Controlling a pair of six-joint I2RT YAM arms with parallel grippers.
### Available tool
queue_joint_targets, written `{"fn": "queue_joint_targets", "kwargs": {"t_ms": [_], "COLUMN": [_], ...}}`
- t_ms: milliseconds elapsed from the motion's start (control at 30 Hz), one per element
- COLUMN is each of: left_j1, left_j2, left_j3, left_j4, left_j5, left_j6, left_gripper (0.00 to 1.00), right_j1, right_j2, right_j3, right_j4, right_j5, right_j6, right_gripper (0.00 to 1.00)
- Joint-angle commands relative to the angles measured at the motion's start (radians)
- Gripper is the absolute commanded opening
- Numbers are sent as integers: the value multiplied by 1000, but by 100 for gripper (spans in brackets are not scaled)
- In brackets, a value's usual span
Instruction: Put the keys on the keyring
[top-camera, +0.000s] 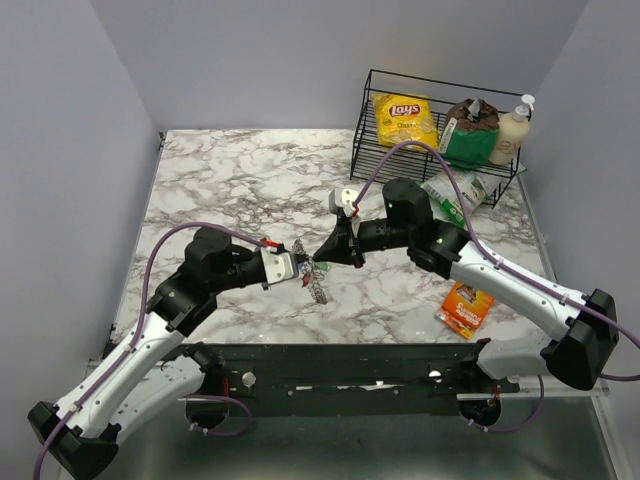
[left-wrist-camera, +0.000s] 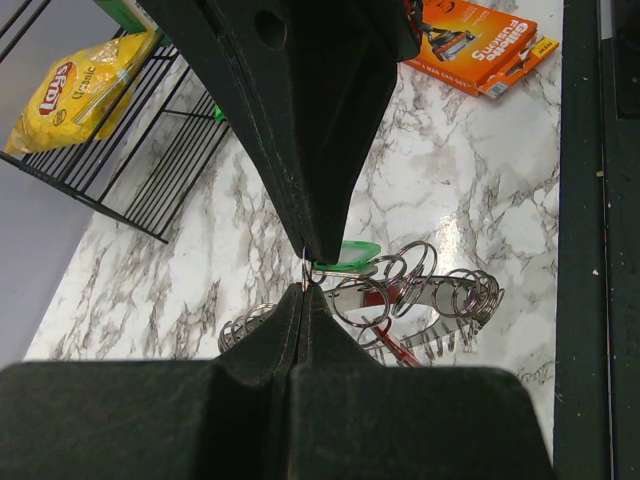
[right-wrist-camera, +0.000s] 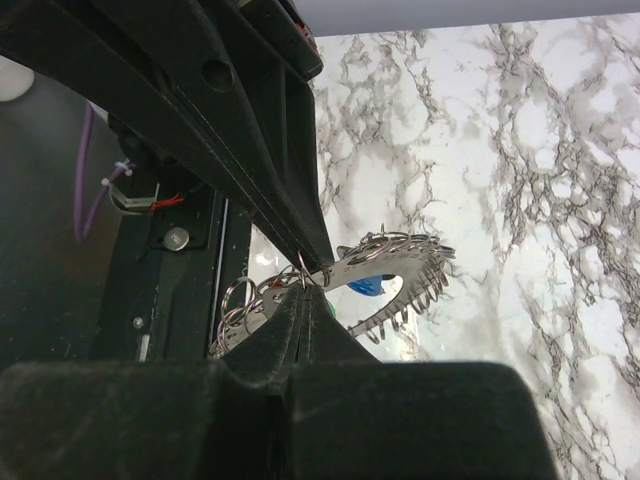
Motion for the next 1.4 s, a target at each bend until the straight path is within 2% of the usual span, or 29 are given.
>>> {"fn": "queue_joint_targets", "kwargs": {"t_ms": [0, 567, 700, 800, 833, 933, 1133, 1367], "left_j1": [-3, -2, -3, -3, -3, -3, -2, -3], "left_j2": [-31, -85, -88, -90, -90, -90, -83, -93], "left_j3": [13, 0, -1, 2, 3, 11, 23, 2], "left_j4": [24, 43, 49, 51, 51, 49, 57, 164], "left_j5": [58, 135, 135, 136, 135, 141, 167, 225], "left_j6": [8, -11, -15, -20, -20, -21, -30, -95], "left_gripper": [0, 0, 0, 0, 0, 0, 0, 0], "right_j1": [8, 6, 6, 6, 6, 6, 5, 6], "right_j2": [8, 16, -15, -59, -75, -132, -227, -254], "right_j3": [7, 3, -19, -51, -62, -106, -158, -160], "right_j4": [31, 37, 52, 69, 77, 109, 115, 200], "right_j5": [41, 47, 53, 64, 67, 73, 89, -55], "right_j6": [4, 15, 8, -4, -13, -36, -65, -30], "right_gripper": [1, 1, 18, 43, 63, 78, 81, 79]}}
